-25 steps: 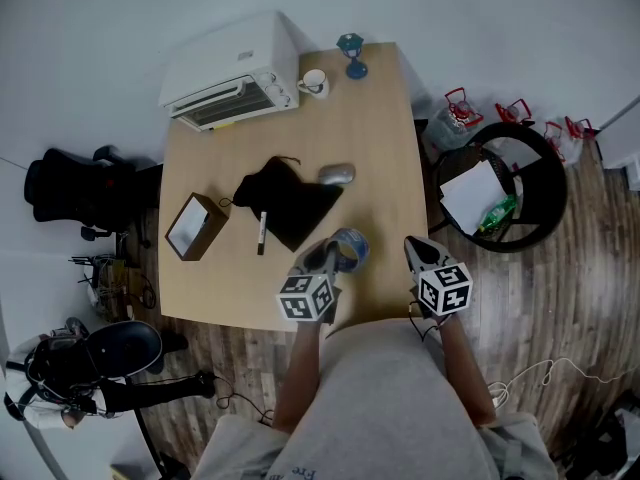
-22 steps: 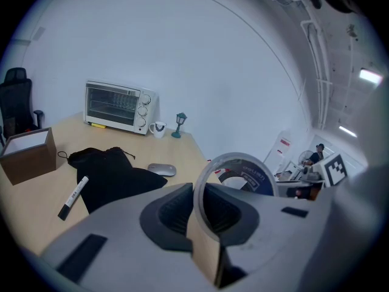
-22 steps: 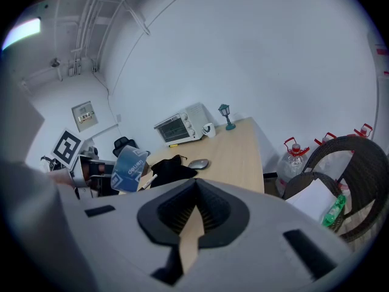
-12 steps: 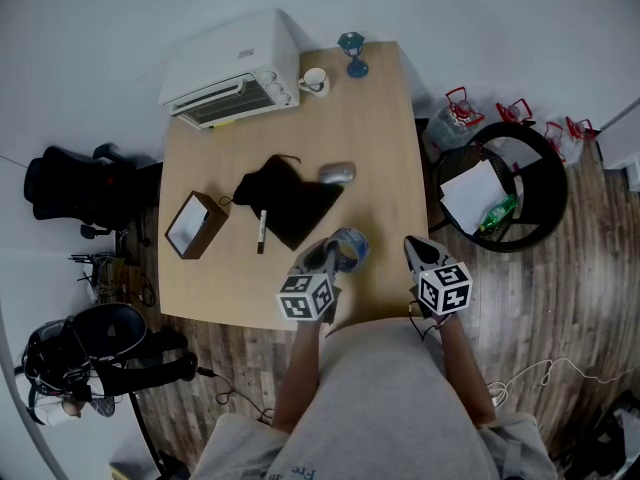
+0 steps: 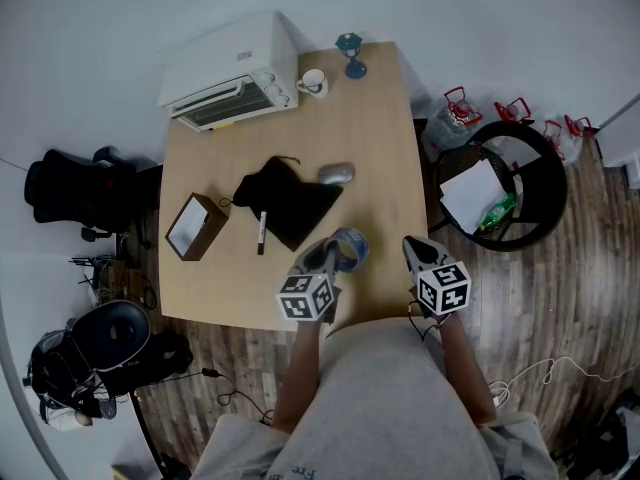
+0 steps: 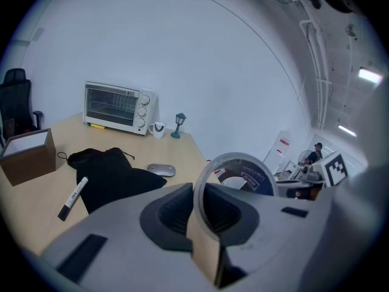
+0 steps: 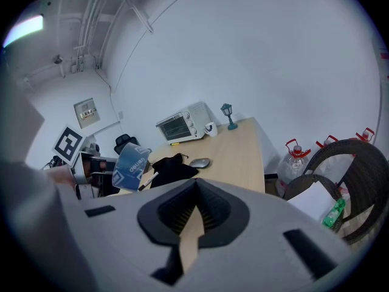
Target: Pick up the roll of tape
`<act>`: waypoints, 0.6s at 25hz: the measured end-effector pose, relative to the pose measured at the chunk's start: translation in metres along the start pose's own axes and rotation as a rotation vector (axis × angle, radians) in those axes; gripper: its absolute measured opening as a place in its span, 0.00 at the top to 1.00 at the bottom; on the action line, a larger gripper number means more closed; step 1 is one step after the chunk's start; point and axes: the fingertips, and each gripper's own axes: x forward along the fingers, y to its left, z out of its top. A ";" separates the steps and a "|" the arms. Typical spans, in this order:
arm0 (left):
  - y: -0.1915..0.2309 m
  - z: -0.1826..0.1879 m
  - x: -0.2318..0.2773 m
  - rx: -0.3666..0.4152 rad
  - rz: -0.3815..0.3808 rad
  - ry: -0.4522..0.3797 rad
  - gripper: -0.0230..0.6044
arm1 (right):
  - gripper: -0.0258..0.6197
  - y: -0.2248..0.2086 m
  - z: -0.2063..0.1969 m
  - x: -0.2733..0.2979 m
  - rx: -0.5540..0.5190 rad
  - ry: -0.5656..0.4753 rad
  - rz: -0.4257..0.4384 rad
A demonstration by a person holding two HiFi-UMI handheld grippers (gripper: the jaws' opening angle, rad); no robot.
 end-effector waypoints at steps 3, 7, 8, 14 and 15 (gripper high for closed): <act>0.001 0.000 -0.001 0.000 0.001 -0.001 0.90 | 0.96 0.002 0.001 0.000 -0.002 -0.004 0.003; 0.001 0.001 -0.001 0.001 -0.001 -0.001 0.90 | 0.96 0.004 0.002 0.002 -0.004 -0.005 0.008; 0.001 0.001 -0.001 0.000 -0.001 -0.001 0.90 | 0.96 0.004 0.002 0.001 -0.003 -0.005 0.009; 0.000 0.000 -0.002 -0.002 -0.002 -0.003 0.90 | 0.96 0.003 0.002 -0.002 0.000 -0.008 0.007; 0.000 0.000 -0.002 -0.002 -0.003 -0.003 0.90 | 0.96 0.003 0.001 -0.002 0.001 -0.009 0.007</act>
